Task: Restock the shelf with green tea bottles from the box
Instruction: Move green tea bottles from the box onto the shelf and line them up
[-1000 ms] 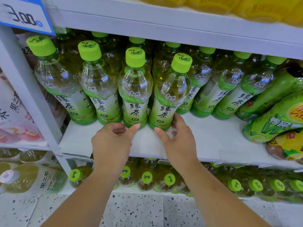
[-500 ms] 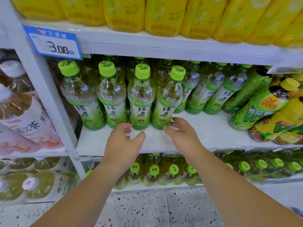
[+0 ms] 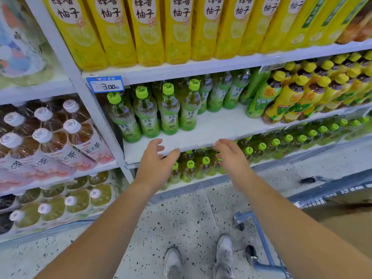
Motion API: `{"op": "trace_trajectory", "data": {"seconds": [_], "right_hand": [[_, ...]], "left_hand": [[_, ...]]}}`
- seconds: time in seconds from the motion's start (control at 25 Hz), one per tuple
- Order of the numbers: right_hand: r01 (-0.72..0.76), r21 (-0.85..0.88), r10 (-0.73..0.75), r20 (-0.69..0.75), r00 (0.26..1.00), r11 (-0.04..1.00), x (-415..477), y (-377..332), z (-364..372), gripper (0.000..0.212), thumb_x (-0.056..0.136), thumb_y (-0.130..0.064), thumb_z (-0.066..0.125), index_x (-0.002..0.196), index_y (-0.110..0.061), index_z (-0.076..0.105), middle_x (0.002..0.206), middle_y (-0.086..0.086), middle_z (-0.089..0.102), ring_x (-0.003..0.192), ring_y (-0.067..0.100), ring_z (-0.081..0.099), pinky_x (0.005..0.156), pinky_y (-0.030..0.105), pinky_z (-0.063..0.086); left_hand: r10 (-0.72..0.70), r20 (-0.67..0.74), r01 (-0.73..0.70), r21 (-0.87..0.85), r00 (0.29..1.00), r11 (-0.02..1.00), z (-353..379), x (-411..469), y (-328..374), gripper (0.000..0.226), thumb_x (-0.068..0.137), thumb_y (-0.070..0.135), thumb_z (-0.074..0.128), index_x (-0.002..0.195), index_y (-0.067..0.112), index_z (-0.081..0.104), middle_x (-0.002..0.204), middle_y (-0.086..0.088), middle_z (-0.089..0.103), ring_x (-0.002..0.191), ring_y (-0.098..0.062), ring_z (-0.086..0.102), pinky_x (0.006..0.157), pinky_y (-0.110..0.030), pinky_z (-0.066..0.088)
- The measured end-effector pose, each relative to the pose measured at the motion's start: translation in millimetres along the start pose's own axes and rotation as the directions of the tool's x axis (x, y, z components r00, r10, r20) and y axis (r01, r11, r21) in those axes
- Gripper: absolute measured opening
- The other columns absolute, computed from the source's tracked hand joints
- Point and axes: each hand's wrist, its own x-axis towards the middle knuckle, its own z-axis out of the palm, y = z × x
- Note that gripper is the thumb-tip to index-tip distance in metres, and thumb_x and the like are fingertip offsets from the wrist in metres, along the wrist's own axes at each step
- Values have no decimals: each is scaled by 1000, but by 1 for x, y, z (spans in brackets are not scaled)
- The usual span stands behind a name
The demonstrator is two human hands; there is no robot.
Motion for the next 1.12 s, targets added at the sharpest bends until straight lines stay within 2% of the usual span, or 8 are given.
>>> {"op": "trace_trajectory", "data": {"seconds": [0.08,0.16,0.32,0.44,0.6,0.76,0.92,1.12], "right_hand": [[-13,16,13,-10,1000,1000,-40,3,-13,45,99,-45,53,142,-29,52,135,-5,57,127,21,55,109,46,42],[-12,13,13,-18,1000,1000,-79,10,-29,49,100,-48,51,145,-30,48,140,-6,53,129,18,52,109,46,42],[-36,19,37,-91,995,999,-143,28,-78,50,102,-53,49,148,-35,43,131,-16,46,112,7,51,87,29,45],[-54,30,59,-167,984,998,-181,47,-124,52,102,-54,46,150,-34,40,132,-16,43,118,11,47,92,33,39],[-76,126,113,-328,938,989,-217,68,-185,54,103,-48,49,151,-25,41,139,-8,49,122,16,50,103,38,41],[-90,209,173,-425,889,974,-242,92,-248,50,104,-47,48,148,-24,44,123,-6,58,105,16,57,86,33,47],[-103,213,194,-468,862,972,-255,123,-316,51,104,-49,46,149,-25,44,132,-11,54,113,9,49,93,26,34],[-134,286,263,-481,836,949,-256,168,-392,47,104,-46,46,146,-25,47,137,-7,55,120,10,50,97,27,36]], "left_hand": [[-14,40,15,-10,999,1000,-3,-25,7,66,92,52,66,148,30,39,135,8,51,119,-14,54,77,-28,48],[-26,89,27,-14,996,1000,-2,-51,14,68,91,56,64,148,29,38,136,7,52,118,-13,54,81,-30,45],[-39,219,40,2,975,999,24,-101,29,68,92,55,62,149,26,39,132,8,54,117,-13,54,84,-31,41],[15,331,-25,26,943,999,60,-135,47,66,95,53,61,150,24,38,138,4,52,122,-16,53,91,-34,38],[71,450,-99,39,890,994,120,-174,81,69,95,55,59,153,27,32,134,10,52,114,-9,52,78,-25,38],[136,550,-184,33,824,982,190,-209,113,68,95,53,60,151,26,33,134,8,52,106,4,53,72,-14,35],[128,622,-193,38,772,980,263,-238,136,65,97,51,60,151,28,32,137,9,51,105,7,51,74,-17,37],[99,654,-188,67,750,980,348,-271,147,63,98,47,59,151,24,35,136,9,55,109,5,53,78,-19,39]]}}
